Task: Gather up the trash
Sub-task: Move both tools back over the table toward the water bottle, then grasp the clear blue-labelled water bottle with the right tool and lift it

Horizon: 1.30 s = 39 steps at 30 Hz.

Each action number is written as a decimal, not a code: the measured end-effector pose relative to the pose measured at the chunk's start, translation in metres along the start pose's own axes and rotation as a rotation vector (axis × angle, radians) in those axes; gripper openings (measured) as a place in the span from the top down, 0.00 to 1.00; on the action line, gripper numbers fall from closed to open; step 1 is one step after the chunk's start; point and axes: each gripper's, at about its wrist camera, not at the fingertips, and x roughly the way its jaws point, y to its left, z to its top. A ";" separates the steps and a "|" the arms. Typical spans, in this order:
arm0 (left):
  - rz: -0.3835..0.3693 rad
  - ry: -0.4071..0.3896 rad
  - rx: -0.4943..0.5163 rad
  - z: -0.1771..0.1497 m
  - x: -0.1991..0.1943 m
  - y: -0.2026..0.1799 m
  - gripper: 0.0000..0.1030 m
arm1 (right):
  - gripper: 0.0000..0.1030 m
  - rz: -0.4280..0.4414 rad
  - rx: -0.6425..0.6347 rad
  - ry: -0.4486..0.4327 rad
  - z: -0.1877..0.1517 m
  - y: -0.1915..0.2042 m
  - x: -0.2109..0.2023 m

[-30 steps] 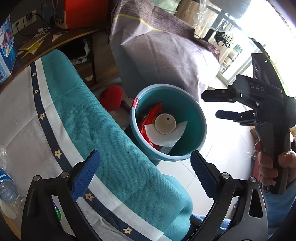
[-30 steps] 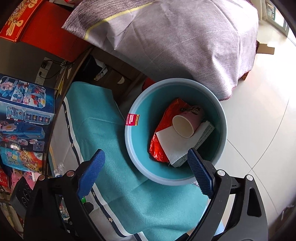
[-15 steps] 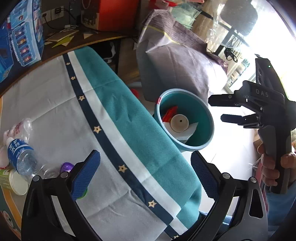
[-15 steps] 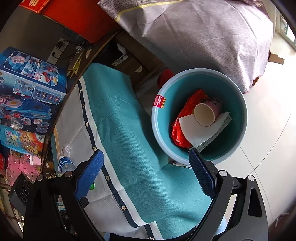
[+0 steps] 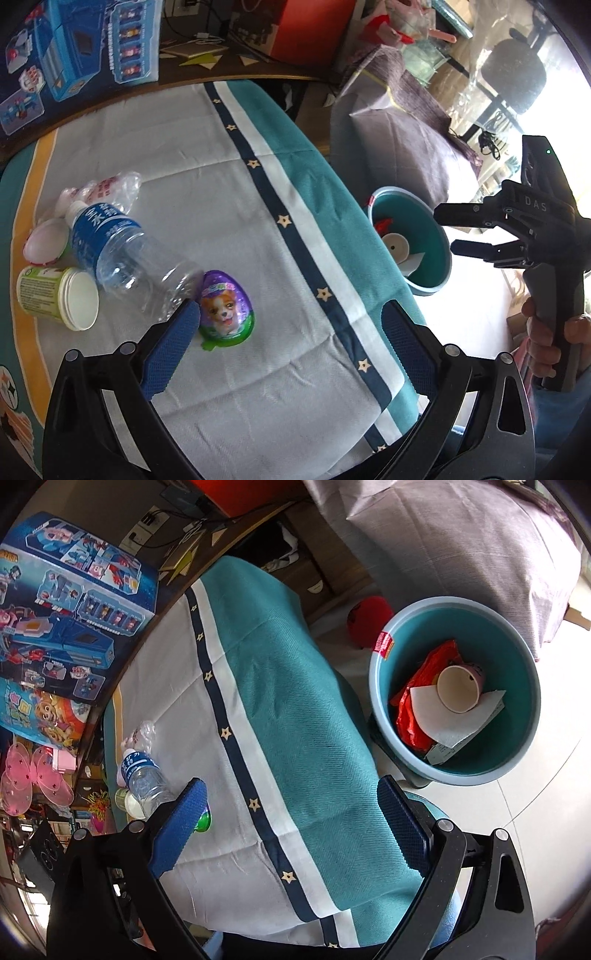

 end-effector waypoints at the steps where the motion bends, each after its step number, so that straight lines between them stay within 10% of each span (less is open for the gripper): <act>1: 0.006 -0.001 -0.012 -0.002 -0.002 0.007 0.04 | 0.13 -0.002 -0.014 0.009 -0.001 0.008 0.004; 24: 0.160 -0.071 -0.375 -0.061 -0.060 0.203 0.04 | 0.13 -0.021 -0.549 0.206 -0.036 0.230 0.122; 39: 0.162 -0.057 -0.402 -0.063 -0.056 0.233 0.04 | 0.21 -0.070 -0.607 0.286 -0.033 0.257 0.183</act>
